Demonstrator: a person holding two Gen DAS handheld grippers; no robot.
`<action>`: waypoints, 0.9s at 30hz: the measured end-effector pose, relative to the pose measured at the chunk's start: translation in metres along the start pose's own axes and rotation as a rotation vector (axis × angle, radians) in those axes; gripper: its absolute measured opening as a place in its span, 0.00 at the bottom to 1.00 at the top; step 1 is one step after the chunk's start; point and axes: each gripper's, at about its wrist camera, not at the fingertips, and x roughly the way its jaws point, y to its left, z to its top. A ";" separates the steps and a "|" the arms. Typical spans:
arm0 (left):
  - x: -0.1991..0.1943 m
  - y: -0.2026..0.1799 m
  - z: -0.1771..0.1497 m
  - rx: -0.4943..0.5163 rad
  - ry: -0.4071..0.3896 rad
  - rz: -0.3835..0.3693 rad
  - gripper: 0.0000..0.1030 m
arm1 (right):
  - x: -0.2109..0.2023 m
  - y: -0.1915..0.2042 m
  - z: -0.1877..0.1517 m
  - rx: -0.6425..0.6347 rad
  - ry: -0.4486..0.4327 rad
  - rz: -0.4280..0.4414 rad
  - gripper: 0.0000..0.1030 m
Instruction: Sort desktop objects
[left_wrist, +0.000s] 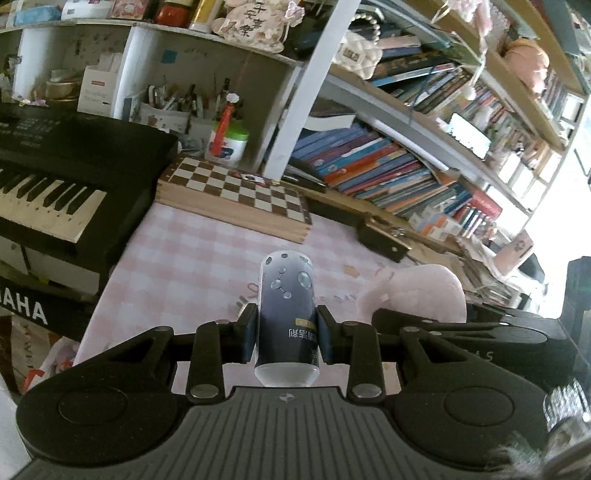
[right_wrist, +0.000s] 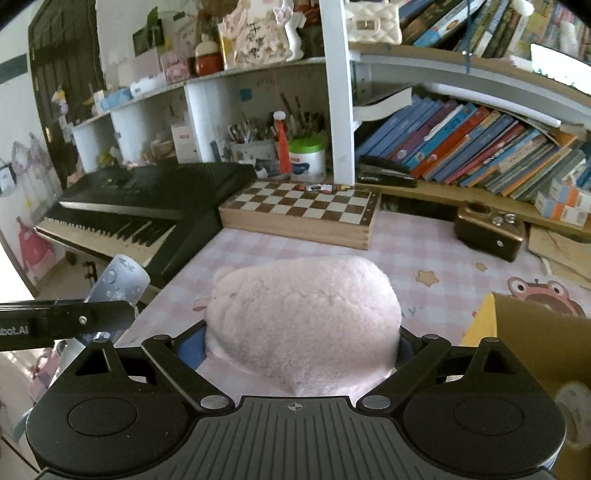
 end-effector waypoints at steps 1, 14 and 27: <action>-0.003 -0.001 -0.002 0.001 0.000 -0.006 0.29 | -0.005 0.001 -0.003 0.003 -0.003 -0.001 0.92; -0.043 -0.013 -0.039 0.005 0.036 -0.097 0.29 | -0.057 0.022 -0.046 0.032 0.020 -0.017 0.92; -0.092 -0.005 -0.078 0.035 0.095 -0.144 0.29 | -0.100 0.059 -0.098 0.074 0.050 -0.044 0.92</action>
